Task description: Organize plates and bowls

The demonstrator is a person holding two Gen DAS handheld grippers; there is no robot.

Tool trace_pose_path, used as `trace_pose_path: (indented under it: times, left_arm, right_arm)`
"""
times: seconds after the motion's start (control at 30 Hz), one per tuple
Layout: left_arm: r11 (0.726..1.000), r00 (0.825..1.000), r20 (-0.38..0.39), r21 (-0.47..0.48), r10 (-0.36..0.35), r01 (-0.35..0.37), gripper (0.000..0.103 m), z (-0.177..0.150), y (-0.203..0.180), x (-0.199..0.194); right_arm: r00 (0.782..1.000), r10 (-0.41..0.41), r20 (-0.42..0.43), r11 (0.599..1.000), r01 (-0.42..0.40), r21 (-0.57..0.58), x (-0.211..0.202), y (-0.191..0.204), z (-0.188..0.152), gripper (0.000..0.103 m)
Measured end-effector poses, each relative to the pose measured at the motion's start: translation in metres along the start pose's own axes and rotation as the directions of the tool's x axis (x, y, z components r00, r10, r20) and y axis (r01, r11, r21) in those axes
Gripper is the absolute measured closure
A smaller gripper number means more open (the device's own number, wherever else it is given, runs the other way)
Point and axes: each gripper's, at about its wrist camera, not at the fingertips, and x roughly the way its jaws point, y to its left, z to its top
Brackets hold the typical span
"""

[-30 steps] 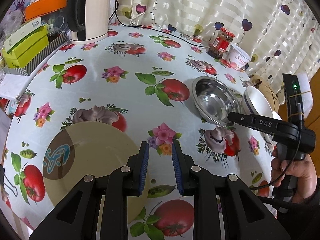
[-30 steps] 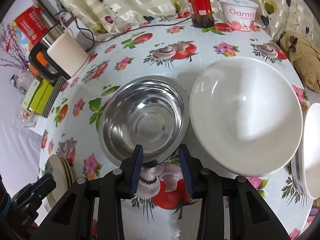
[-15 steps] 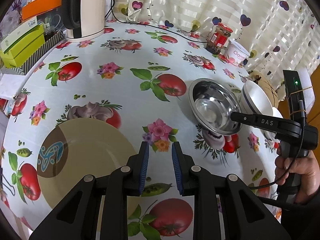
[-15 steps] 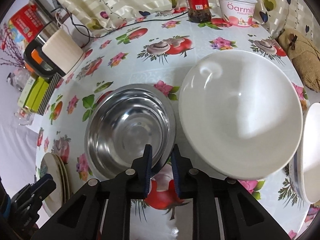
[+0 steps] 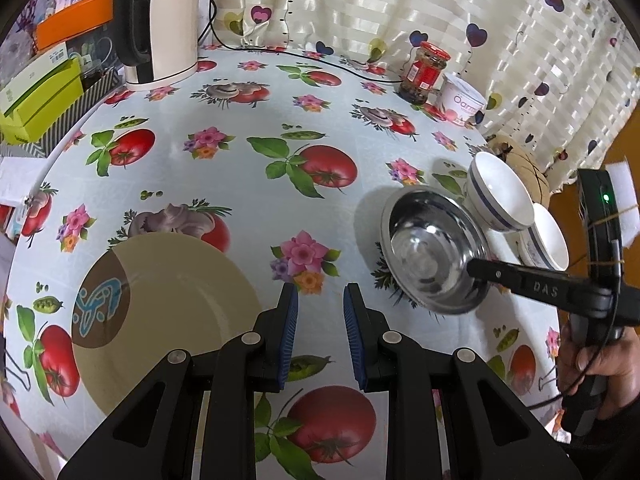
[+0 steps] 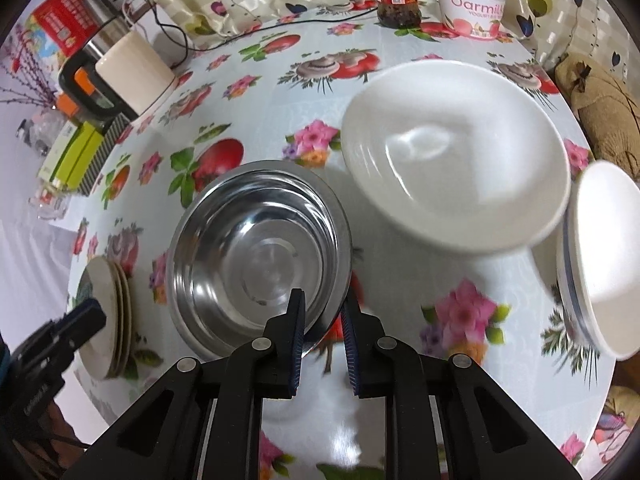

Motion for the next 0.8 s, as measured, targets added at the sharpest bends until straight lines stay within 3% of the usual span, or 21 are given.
trace_pose_path:
  times: [0.8]
  left_arm:
    - [0.999, 1.0, -0.001, 0.041, -0.006, 0.006, 0.078, -0.013, -0.017, -0.01]
  right_arm:
    - [1.0, 0.027, -0.015, 1.0, -0.028, -0.012, -0.014, 0.001, -0.038, 0.085]
